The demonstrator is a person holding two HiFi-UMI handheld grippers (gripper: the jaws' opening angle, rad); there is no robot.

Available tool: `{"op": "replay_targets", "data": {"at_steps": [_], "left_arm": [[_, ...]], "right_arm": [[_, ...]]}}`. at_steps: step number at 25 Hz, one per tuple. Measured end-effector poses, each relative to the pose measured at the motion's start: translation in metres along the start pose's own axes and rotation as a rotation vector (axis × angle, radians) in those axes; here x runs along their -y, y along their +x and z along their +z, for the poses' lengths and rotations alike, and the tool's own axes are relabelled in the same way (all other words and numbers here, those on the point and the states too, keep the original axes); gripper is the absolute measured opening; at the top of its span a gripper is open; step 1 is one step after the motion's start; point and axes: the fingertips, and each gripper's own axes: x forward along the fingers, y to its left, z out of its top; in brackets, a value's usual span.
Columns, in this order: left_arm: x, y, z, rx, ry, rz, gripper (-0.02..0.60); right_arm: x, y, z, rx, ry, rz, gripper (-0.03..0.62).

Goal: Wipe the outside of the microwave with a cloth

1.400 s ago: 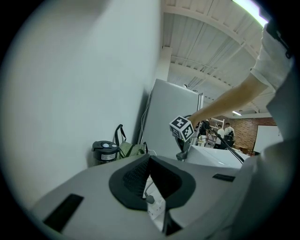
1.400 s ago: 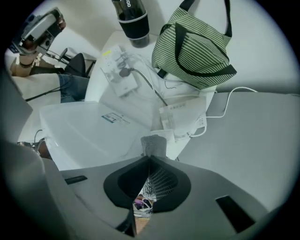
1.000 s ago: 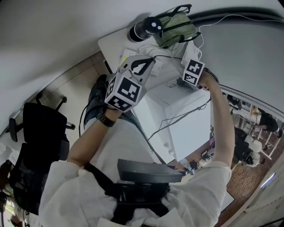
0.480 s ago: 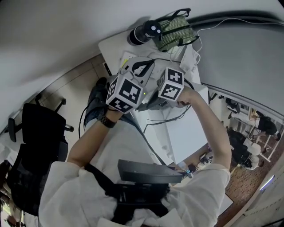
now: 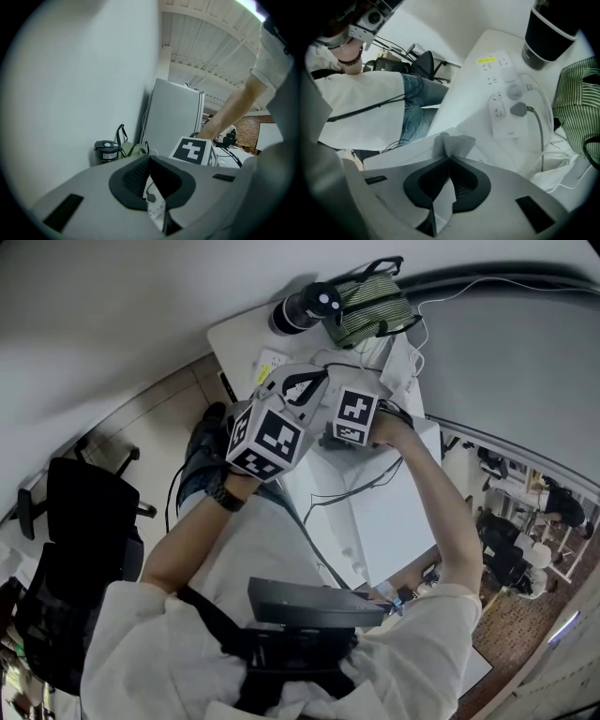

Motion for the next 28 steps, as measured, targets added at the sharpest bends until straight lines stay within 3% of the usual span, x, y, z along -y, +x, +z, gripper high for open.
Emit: {"op": "replay_targets", "data": {"at_steps": [6,14,18,21,28], "left_arm": [[-0.001,0.004,-0.003,-0.011,0.0,-0.002,0.023],[0.002,0.016,-0.006,-0.028,0.004,-0.02,0.023],[0.0,0.018,-0.015,-0.044,-0.002,-0.013,0.023],[-0.002,0.019,-0.02,-0.054,-0.009,-0.006,0.023],[-0.005,0.016,-0.025,-0.06,-0.013,0.009,0.023]], "right_arm": [[0.046,0.01,-0.039,-0.079,0.102,-0.067,0.006],[0.141,-0.003,-0.127,-0.253,0.258,-0.255,0.006],[0.178,-0.016,-0.173,-0.364,0.318,-0.416,0.006],[0.184,-0.024,-0.175,-0.405,0.32,-0.503,0.006],[0.156,0.044,-0.096,-0.265,0.165,-0.258,0.006]]}}
